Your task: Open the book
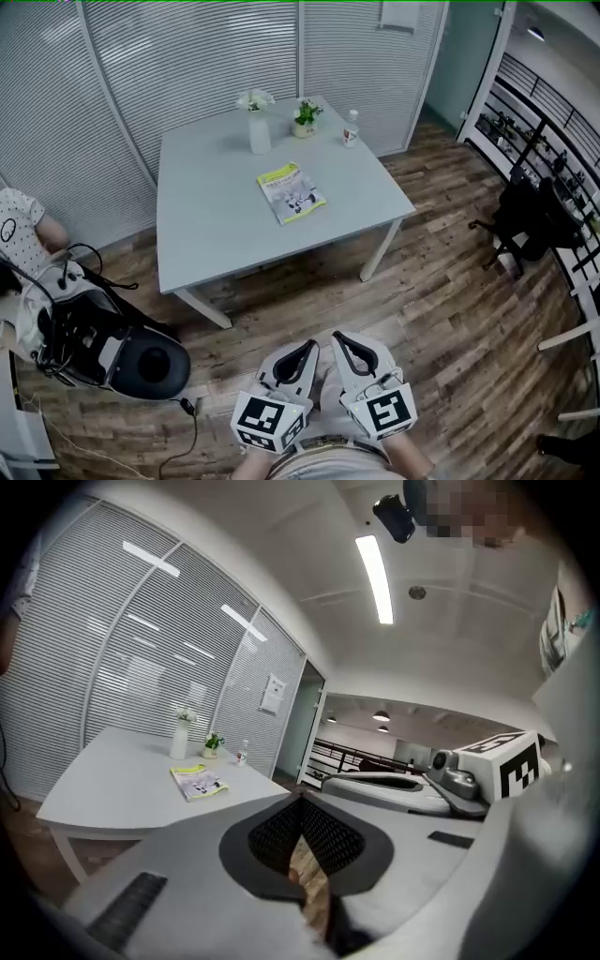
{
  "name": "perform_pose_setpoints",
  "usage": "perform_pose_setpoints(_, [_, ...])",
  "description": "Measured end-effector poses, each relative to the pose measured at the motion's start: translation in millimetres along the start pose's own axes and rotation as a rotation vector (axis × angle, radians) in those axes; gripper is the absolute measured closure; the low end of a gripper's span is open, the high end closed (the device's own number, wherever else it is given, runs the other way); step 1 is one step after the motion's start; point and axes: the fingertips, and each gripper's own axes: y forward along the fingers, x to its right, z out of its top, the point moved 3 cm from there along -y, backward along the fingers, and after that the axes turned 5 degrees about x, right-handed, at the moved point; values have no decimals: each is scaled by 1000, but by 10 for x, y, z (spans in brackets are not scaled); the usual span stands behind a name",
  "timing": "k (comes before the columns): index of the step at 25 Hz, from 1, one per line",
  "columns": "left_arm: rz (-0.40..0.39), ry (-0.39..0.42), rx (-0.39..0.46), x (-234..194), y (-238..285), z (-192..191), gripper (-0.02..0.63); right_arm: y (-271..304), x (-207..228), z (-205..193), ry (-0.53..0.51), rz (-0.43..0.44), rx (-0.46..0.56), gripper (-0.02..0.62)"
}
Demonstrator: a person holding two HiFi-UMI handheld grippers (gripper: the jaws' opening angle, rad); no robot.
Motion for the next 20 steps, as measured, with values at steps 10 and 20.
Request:
perform_pose_setpoints(10, [-31, -26, 2, -711, 909, 165, 607, 1009, 615, -175, 2, 23, -42, 594])
perform_pose_setpoints(20, [28, 14, 31, -795, 1634, 539, 607, 1409, 1312, 23, -23, 61, 17, 594])
